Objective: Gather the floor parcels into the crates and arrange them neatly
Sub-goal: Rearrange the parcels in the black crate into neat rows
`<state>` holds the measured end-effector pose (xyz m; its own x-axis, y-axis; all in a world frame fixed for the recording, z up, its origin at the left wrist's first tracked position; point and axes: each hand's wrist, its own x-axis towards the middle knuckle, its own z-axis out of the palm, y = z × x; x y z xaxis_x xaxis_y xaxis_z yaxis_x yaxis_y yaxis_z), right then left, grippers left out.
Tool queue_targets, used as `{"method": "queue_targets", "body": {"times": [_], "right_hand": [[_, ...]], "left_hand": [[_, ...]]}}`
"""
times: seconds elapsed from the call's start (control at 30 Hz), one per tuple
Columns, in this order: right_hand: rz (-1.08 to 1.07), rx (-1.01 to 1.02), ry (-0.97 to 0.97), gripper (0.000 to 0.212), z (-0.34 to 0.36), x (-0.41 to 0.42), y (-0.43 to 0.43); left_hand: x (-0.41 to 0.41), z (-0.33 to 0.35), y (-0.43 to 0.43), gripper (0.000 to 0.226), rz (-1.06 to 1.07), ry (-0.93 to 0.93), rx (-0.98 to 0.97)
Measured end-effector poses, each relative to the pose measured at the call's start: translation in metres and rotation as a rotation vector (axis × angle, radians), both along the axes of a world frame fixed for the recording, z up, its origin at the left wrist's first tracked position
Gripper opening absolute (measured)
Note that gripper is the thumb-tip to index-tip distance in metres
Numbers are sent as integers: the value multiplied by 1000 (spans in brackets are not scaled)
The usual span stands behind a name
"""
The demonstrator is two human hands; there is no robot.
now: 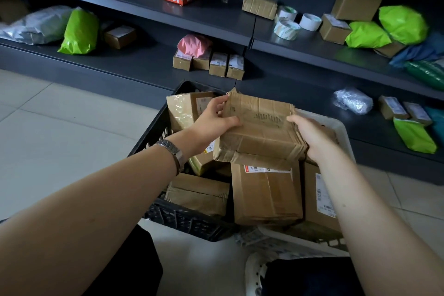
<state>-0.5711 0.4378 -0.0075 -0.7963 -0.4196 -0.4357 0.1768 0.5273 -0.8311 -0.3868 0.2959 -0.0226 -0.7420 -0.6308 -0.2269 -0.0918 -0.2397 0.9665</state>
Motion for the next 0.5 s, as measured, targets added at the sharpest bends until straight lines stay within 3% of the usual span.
{"method": "queue_targets", "body": {"times": [0.07, 0.13, 0.27, 0.37, 0.5], "right_hand": [[-6, -13, -65, 96, -15, -18, 1], [-26, -43, -118, 111, -25, -32, 5], [-53, -55, -77, 94, 6, -2, 8], [-44, -3, -31, 84, 8, 0, 0], [135, 100, -84, 111, -3, -6, -5]], "left_hand": [[0, -3, -3, 74, 30, -21, -18], [0, -5, -8, 76, 122, -50, 14], [3, -6, -15, 48, 201, -167, 185], [7, -8, -15, 44, 173, -158, 243], [11, -12, -14, 38, 4, -52, 207]]}}
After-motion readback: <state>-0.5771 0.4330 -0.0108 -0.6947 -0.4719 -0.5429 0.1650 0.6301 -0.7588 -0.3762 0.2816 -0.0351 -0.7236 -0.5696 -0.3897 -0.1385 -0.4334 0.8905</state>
